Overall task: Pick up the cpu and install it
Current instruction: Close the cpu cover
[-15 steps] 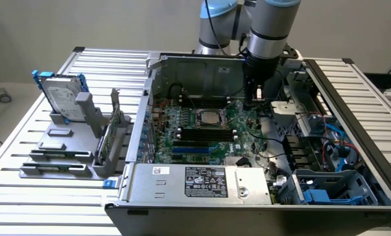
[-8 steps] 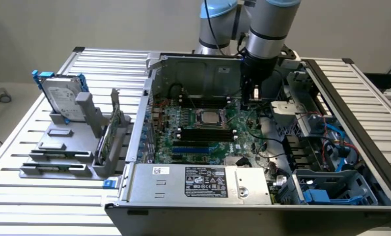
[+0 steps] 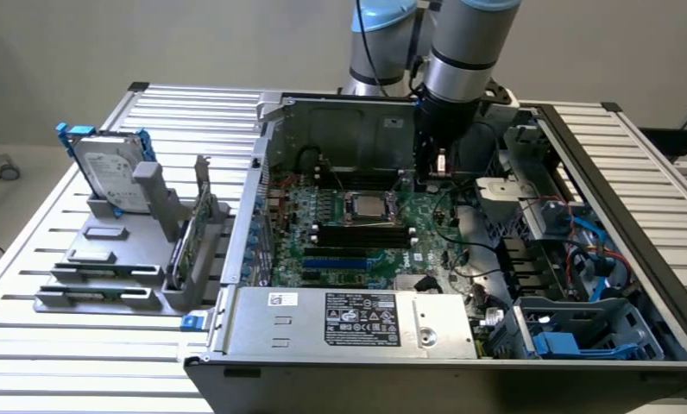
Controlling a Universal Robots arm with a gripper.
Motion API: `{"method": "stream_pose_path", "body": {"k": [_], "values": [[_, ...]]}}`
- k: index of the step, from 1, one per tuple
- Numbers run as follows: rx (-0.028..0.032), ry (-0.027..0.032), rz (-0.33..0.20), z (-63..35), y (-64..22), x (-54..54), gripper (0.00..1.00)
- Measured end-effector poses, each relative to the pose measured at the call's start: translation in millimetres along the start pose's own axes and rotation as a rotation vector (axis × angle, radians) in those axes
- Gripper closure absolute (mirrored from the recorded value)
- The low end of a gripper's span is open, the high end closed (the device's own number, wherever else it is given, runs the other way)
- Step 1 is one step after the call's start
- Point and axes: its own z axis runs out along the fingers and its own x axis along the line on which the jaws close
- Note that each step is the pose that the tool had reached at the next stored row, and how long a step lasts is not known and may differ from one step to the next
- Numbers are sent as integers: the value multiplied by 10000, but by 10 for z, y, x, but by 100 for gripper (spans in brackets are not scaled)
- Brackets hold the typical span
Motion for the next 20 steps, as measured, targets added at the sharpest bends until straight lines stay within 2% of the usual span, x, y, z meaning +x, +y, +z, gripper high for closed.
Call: {"method": "stream_pose_path", "body": {"k": [9,17,20], "values": [[267,4,-110,2,-125,4,89],[426,5,-224,6,-258,8,89],[500,8,-222,7,-279,9,89]]}}
